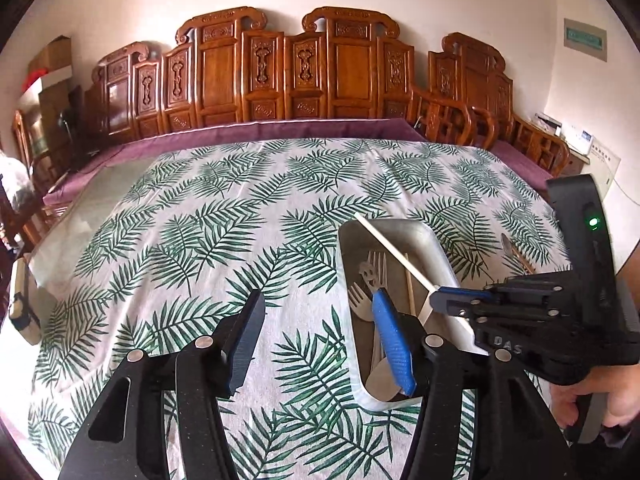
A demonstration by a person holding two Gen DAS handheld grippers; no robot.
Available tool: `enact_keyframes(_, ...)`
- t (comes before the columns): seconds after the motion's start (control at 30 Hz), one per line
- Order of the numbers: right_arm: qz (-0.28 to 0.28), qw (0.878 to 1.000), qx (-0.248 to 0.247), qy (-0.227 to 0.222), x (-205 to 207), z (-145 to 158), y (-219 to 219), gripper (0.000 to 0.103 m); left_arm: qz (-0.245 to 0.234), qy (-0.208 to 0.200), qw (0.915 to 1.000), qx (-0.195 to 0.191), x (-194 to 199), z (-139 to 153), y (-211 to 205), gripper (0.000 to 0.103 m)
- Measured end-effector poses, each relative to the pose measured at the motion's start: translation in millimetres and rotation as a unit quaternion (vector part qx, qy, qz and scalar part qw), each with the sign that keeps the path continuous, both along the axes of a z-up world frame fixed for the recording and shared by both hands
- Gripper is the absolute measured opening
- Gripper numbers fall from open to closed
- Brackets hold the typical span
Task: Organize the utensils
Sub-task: 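Lower the wooden chopstick into the tray and open the right gripper, then lower the left gripper onto the round cream spoon and grasp it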
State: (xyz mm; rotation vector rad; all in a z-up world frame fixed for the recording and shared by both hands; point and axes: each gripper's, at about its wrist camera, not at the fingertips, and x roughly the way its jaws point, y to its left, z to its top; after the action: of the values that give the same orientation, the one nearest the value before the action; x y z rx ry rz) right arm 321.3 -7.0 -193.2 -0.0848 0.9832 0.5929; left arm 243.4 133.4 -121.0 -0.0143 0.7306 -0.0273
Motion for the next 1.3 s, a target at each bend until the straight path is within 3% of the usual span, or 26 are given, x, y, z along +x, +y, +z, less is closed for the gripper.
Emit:
enact_keyframes(0.53, 0.0, 1.0, 0.011, -0.016, -10.0, 13.0, -28.6, 0.007, -0.009, 0.005, 0.9999, -0.004, -5.2, -3.0, -7.6, 0.054)
enact_keyframes(0.87, -0.016, 0.998, -0.01, -0.053, -42.0, 38.4, -106.1, 0.007, -0.041, 0.011, 0.9991, 0.001, -11.8, -6.9, -34.1, 0.054)
enact_keyframes(1.3, -0.06, 0.996, -0.03, -0.056, -72.7, 36.2, -196.9, 0.007, -0.065, 0.013, 0.9978, 0.002, -19.1, -7.0, -67.5, 0.055)
